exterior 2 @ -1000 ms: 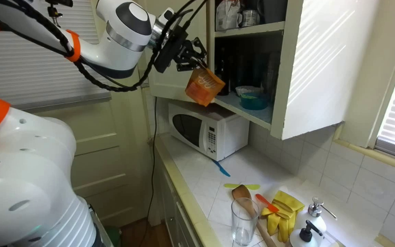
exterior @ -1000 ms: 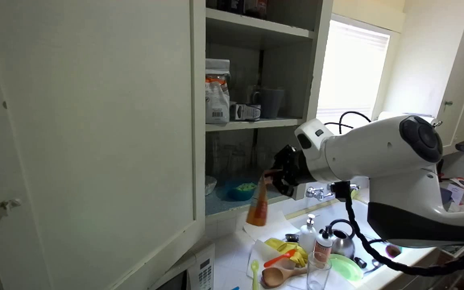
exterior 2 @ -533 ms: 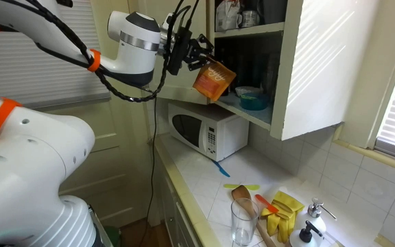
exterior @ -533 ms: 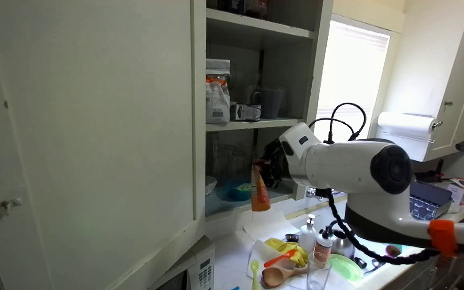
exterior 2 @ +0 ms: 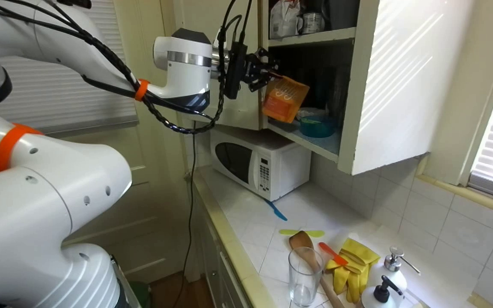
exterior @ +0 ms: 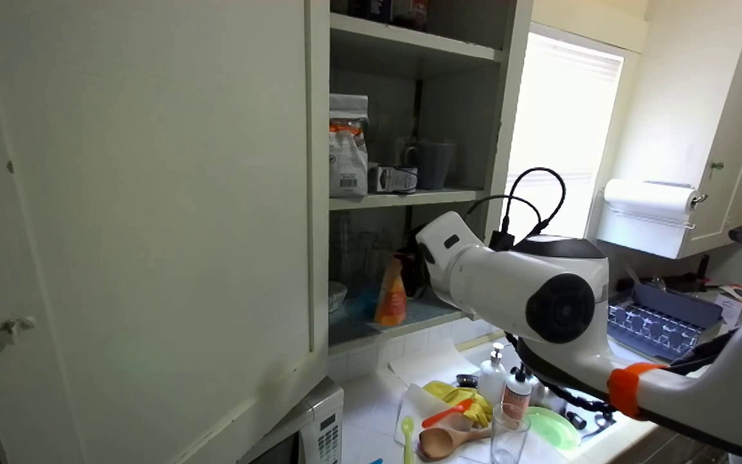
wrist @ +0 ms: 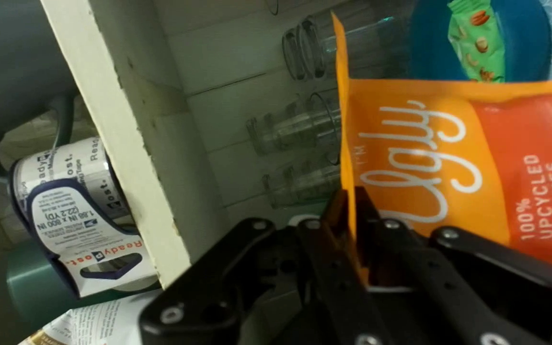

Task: Pick up the orange sachet and put it in the open cabinet

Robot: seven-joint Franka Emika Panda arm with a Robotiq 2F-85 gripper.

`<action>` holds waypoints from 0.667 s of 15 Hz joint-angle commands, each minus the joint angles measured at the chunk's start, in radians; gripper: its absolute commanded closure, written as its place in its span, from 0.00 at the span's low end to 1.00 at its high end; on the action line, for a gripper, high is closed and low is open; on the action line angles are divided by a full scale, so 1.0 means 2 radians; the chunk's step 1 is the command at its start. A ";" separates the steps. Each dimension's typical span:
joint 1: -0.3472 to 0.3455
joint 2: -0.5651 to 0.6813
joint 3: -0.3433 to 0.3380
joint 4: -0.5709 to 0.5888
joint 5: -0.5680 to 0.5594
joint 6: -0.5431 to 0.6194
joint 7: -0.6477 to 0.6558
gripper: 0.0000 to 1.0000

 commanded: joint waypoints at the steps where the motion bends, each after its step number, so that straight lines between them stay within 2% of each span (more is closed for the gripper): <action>1: 0.000 -0.006 0.007 -0.007 0.053 0.003 -0.045 0.98; 6: -0.027 -0.004 0.033 0.016 0.116 0.024 -0.106 0.98; 10: -0.048 -0.005 0.053 0.031 0.144 0.054 -0.157 0.98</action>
